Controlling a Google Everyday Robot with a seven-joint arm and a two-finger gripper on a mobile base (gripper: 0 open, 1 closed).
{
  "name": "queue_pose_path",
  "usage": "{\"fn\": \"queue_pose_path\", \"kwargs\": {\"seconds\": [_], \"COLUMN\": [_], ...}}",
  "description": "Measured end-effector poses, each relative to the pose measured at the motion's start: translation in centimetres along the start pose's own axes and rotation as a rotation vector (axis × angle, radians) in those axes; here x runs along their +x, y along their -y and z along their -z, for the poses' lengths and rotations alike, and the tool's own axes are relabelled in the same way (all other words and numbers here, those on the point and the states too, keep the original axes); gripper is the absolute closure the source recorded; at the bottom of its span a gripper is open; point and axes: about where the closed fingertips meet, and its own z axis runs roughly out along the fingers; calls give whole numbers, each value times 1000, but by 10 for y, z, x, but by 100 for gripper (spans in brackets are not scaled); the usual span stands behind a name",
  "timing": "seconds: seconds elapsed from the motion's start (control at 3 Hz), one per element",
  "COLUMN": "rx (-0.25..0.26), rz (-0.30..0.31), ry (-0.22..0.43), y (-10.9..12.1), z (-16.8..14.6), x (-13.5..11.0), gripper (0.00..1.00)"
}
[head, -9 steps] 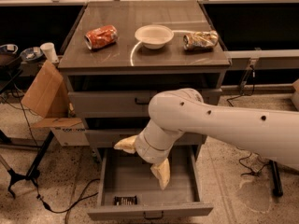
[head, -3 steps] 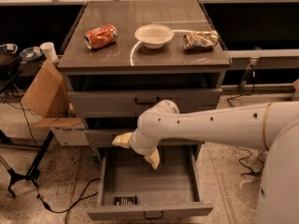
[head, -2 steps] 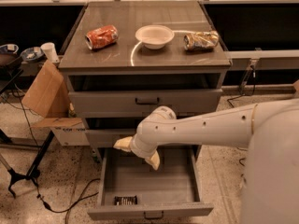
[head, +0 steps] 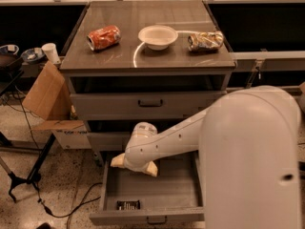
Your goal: Pick rxbar chocolate from bottom drawer and place on counter
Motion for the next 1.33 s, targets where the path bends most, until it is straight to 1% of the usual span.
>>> {"fn": "queue_pose_path", "kwargs": {"seconds": [0.33,0.67,1.0,1.33], "rx": [-31,-31,-71,-106], "rz": [75,75,67,62], "ry": [-55,-55,-32,8], "y": [29,29,22,7], "z": [-70,-70,-102,-150], "x": [-6,-7,-12,-21], "gripper": [0,0,0,0]}}
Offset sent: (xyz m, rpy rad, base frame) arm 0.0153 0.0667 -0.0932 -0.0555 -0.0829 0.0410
